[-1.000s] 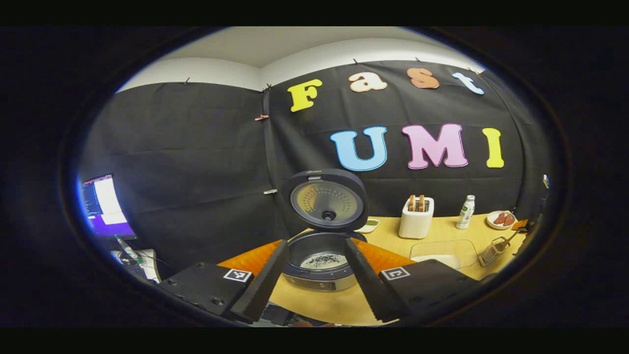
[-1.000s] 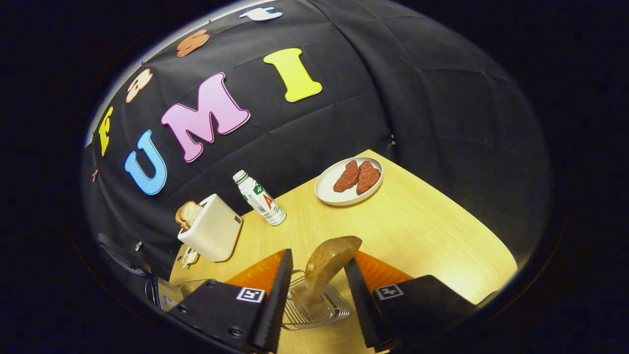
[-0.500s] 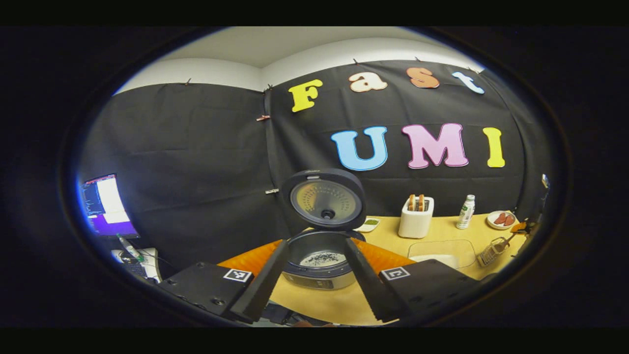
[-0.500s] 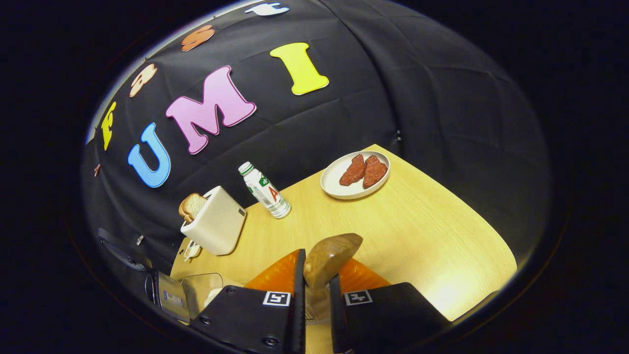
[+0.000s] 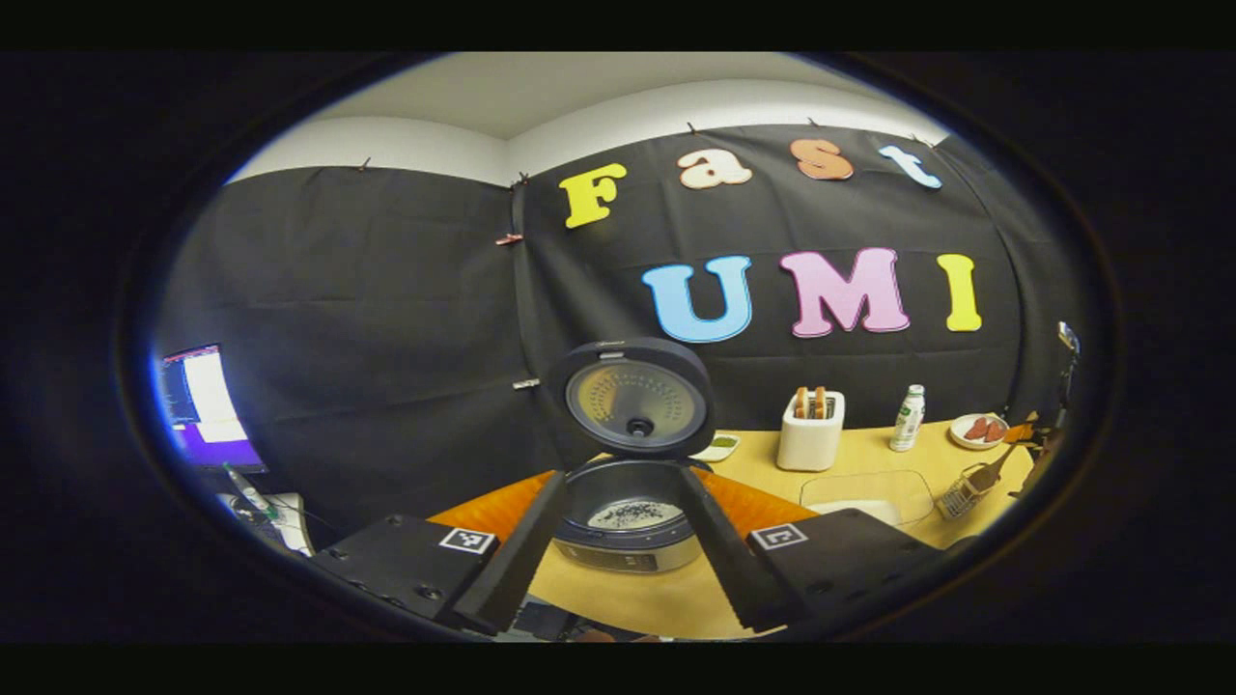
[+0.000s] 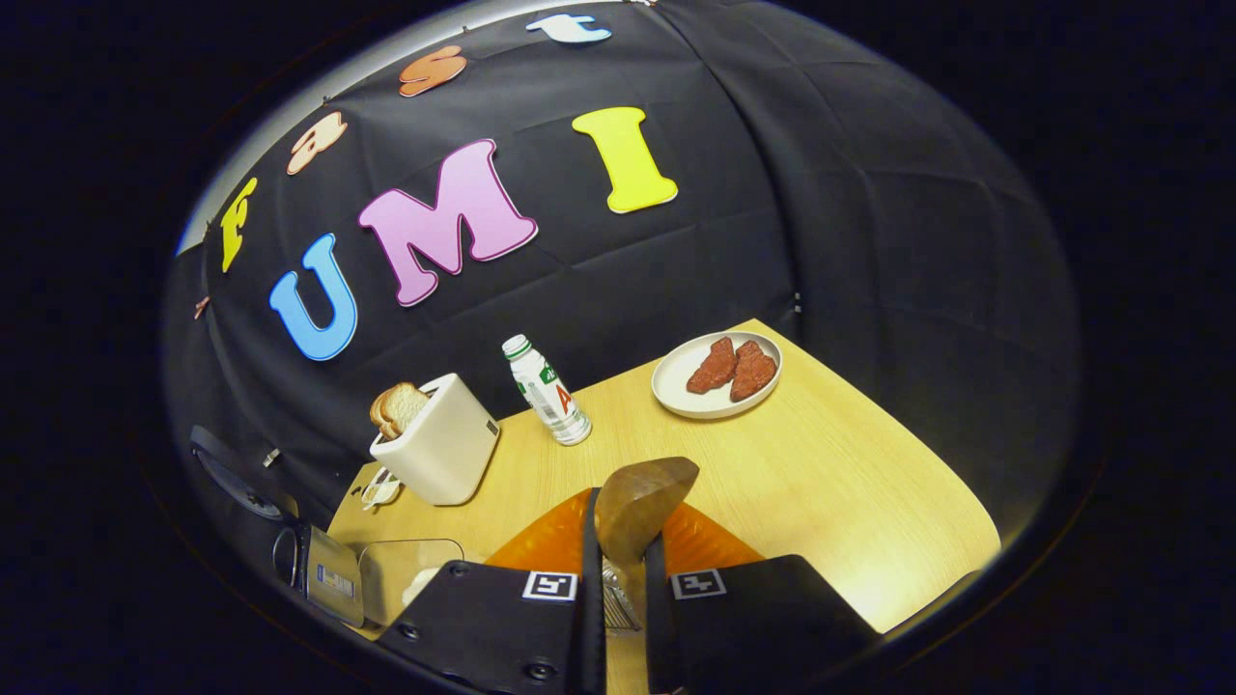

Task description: Close the left gripper, press the button to open the rice cooker; take a wooden spoon from the chopstick holder with the right hand, scoop a spoonful of rice and pour it into the rice cooker, then put the wooden spoon back into the chopstick holder.

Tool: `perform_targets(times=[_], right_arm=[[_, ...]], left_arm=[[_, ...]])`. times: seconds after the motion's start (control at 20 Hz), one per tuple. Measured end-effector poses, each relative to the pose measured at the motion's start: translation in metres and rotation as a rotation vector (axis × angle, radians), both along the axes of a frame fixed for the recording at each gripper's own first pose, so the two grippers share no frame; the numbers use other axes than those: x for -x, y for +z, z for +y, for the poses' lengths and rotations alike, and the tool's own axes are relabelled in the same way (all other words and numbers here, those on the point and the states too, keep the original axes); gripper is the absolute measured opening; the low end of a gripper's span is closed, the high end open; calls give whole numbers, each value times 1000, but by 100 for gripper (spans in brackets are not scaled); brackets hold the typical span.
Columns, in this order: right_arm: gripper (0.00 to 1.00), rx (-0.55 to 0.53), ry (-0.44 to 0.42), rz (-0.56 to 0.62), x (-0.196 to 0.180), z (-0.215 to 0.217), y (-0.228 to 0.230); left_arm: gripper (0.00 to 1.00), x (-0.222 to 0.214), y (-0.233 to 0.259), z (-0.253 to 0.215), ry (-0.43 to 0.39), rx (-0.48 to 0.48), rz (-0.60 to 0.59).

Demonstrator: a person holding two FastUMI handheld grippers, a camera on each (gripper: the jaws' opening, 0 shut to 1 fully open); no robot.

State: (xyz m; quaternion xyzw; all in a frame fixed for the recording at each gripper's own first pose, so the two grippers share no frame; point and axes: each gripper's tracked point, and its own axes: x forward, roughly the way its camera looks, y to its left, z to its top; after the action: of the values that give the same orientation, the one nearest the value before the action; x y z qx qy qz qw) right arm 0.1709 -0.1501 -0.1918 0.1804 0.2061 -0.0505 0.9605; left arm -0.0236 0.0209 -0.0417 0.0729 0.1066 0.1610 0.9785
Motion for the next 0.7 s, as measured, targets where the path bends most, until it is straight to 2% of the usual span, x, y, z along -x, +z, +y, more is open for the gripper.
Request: perform_targets(times=[0.1, 0.15, 0.2, 0.35, 0.45, 0.7], right_arm=[[21, 36, -9, -33, 2, 1, 17], [16, 52, -14, -55, 3, 1, 28], [21, 62, -27, -79, 2, 2, 40], [20, 62, -44, -125, 5, 14, 69], [21, 55, -39, -146, 7, 32, 83], [20, 33, 44, -159, 9, 101, 96]], left_arm=[[81, -5, 0, 9, -17, 4, -8], [81, -6, -1, 14, -22, 6, -7], [81, -8, -3, 21, -24, 9, -11], [81, -10, -5, 35, -37, 25, -17], [81, -12, -10, 43, -45, 42, -14], [81, -17, -16, 62, -56, 70, -11]])
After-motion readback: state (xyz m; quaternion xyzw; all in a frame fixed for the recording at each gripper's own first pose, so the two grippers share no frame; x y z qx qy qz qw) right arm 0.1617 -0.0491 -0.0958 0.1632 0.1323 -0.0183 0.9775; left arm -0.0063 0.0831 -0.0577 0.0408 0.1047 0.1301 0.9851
